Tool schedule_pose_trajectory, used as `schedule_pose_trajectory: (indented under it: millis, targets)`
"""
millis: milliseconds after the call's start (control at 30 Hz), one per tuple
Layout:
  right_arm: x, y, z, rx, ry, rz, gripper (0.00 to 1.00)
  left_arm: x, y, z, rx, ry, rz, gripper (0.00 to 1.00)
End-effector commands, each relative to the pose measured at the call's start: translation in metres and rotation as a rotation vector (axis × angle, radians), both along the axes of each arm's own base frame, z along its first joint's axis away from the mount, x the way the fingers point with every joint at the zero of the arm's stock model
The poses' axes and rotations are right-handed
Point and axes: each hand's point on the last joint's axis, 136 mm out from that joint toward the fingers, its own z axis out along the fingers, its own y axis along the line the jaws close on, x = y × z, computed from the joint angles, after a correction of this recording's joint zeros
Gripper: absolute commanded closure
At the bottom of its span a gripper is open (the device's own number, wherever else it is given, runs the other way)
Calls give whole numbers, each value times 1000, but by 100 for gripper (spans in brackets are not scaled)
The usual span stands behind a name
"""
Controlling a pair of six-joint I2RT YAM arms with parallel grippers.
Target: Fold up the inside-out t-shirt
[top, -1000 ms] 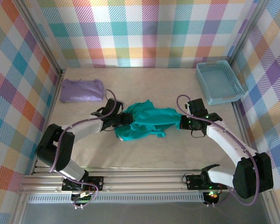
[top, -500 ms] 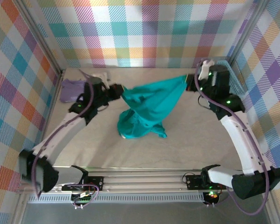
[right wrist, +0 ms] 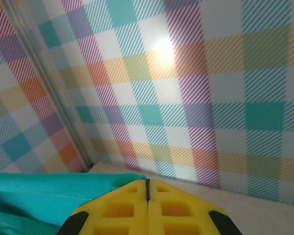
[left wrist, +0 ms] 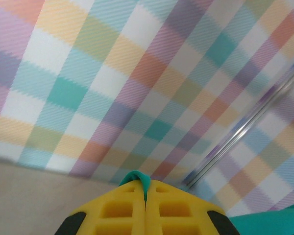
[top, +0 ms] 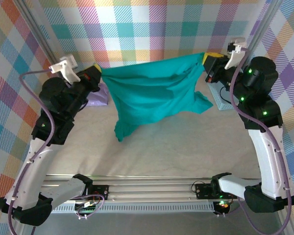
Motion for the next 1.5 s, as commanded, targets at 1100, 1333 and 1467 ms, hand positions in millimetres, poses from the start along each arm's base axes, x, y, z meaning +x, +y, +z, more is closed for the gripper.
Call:
schedule_pose_trajectory:
  millis: [1100,1333,1467]
  targets:
    - [76,11,7,10,-47,0,100,63,-18,18,175,55,-93,100]
    - [14,-24,-240,-18,561,-158,100,-16,-58,-225,221,510,-300,100]
    - [-8,-32,-357,-72,845,-203,95,-39,-75,-324,232,698,-341,83]
